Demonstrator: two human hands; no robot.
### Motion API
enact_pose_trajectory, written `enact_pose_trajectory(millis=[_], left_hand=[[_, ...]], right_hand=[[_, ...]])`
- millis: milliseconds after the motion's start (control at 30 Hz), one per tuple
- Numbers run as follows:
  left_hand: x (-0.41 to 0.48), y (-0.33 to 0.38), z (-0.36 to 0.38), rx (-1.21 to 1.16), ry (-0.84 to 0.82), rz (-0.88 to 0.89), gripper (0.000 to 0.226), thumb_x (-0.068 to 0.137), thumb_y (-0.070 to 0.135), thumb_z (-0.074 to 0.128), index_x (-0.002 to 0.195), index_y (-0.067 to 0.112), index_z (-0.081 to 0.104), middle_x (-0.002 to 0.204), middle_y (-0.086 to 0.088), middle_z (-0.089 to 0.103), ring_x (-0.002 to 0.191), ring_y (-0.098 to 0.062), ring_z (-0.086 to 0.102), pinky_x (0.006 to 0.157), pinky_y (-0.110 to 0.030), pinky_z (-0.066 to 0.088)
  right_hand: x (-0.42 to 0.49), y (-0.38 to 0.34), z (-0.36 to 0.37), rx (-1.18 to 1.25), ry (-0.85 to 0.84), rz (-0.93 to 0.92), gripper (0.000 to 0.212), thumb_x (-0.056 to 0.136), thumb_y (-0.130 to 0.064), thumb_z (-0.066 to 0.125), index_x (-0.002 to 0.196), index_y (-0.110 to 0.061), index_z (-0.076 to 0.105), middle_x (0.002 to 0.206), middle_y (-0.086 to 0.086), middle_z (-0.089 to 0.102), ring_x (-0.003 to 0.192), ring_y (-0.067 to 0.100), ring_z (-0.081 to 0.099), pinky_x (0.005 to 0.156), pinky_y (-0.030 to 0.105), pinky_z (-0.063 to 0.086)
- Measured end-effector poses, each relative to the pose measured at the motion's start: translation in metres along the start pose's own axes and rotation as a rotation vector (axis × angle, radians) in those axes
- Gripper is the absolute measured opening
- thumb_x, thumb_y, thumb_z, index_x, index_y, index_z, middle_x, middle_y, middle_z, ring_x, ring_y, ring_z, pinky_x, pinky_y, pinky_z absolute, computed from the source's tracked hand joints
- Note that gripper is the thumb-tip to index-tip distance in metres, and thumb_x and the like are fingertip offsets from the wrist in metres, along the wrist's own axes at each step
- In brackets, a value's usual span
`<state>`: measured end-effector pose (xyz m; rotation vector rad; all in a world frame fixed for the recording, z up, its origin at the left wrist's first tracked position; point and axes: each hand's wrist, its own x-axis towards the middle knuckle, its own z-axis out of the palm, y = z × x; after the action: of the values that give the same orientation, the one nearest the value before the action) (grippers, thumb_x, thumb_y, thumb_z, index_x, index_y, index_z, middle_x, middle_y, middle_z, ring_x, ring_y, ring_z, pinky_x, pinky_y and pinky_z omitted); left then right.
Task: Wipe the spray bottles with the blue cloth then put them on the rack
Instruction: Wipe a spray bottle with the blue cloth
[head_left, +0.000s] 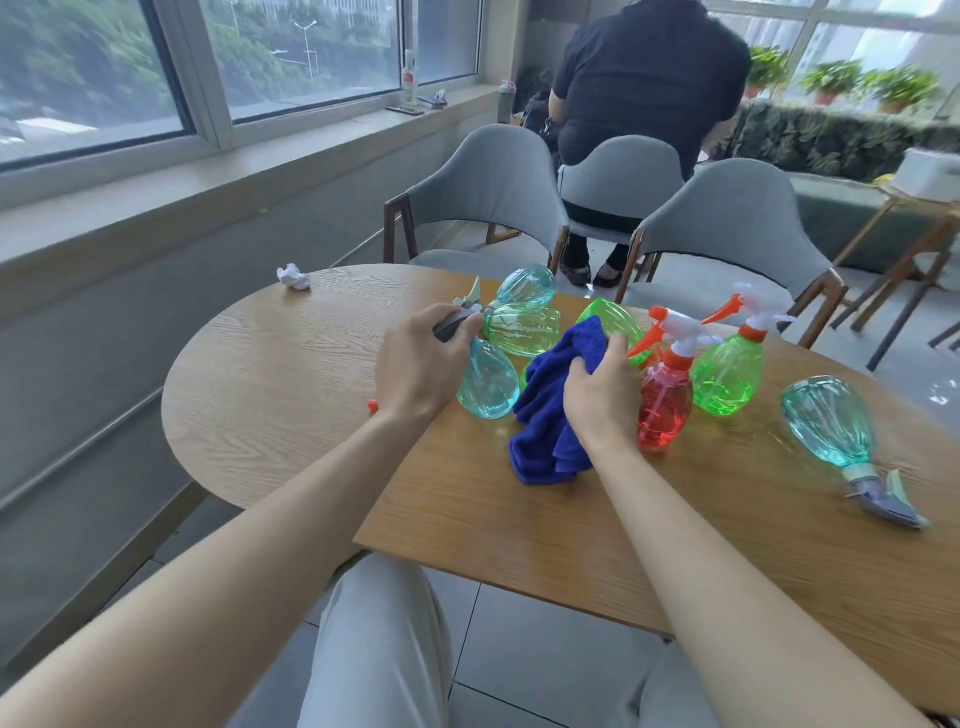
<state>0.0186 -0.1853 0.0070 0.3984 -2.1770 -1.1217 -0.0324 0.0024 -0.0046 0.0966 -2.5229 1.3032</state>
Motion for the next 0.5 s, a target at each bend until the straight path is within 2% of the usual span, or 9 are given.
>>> enact_pose_trajectory(millis=[67,133,233,367,433,500], left_hand=[[0.0,0.008,-0.001,-0.002,-0.006,0.02,0.026,0.095,0.054,0.07,0.096,0.031,0.082,0.083,0.016,0.077,0.08,-0.006,0.072,0.072,-0.042,0.061],[0.0,0.015,-0.001,-0.026,-0.036,0.056,0.026,0.093,0.053,0.073,0.093,0.03,0.084,0.08,0.017,0.077,0.079,-0.003,0.072,0.073,-0.039,0.061],[-0.001,0.023,0.007,-0.102,-0.118,0.092,0.028,0.088,0.053,0.076,0.092,0.027,0.085,0.081,0.015,0.078,0.08,-0.003,0.075,0.076,-0.039,0.064],[-0.01,0.031,0.021,-0.123,-0.12,0.121,0.019,0.088,0.041,0.079,0.089,0.023,0.086,0.08,0.014,0.077,0.078,0.001,0.073,0.076,-0.036,0.064],[-0.013,0.032,0.025,-0.137,-0.115,0.115,0.018,0.09,0.037,0.083,0.091,0.019,0.086,0.081,0.016,0.076,0.077,0.005,0.071,0.075,-0.028,0.063],[-0.015,0.035,0.031,-0.157,-0.097,0.102,0.021,0.088,0.04,0.086,0.091,0.019,0.084,0.082,0.015,0.076,0.077,0.006,0.07,0.071,-0.02,0.061]], right_hand=[[-0.001,-0.004,-0.004,0.048,0.075,-0.033,0.012,0.105,-0.012,0.053,0.115,-0.015,0.046,0.09,0.007,0.064,0.08,0.031,0.061,0.067,0.036,0.039],[-0.004,-0.01,-0.007,0.105,0.13,-0.09,0.015,0.105,-0.014,0.055,0.109,-0.021,0.043,0.095,0.006,0.066,0.082,0.027,0.062,0.067,0.032,0.039],[-0.013,-0.023,-0.008,0.143,0.063,-0.194,0.012,0.107,-0.02,0.058,0.112,-0.024,0.049,0.096,-0.002,0.066,0.077,0.012,0.061,0.059,0.02,0.04],[-0.029,-0.026,-0.01,0.145,-0.195,-0.239,0.013,0.11,-0.031,0.053,0.116,-0.021,0.057,0.087,-0.004,0.066,0.075,0.013,0.063,0.063,0.033,0.046],[-0.033,-0.019,-0.016,0.248,-0.286,-0.17,0.014,0.11,-0.033,0.05,0.114,-0.025,0.061,0.09,-0.001,0.068,0.081,0.015,0.066,0.072,0.037,0.051],[-0.036,-0.009,-0.025,0.331,-0.373,-0.113,0.019,0.11,-0.037,0.047,0.114,-0.031,0.065,0.098,0.004,0.072,0.092,0.021,0.068,0.086,0.049,0.055]])
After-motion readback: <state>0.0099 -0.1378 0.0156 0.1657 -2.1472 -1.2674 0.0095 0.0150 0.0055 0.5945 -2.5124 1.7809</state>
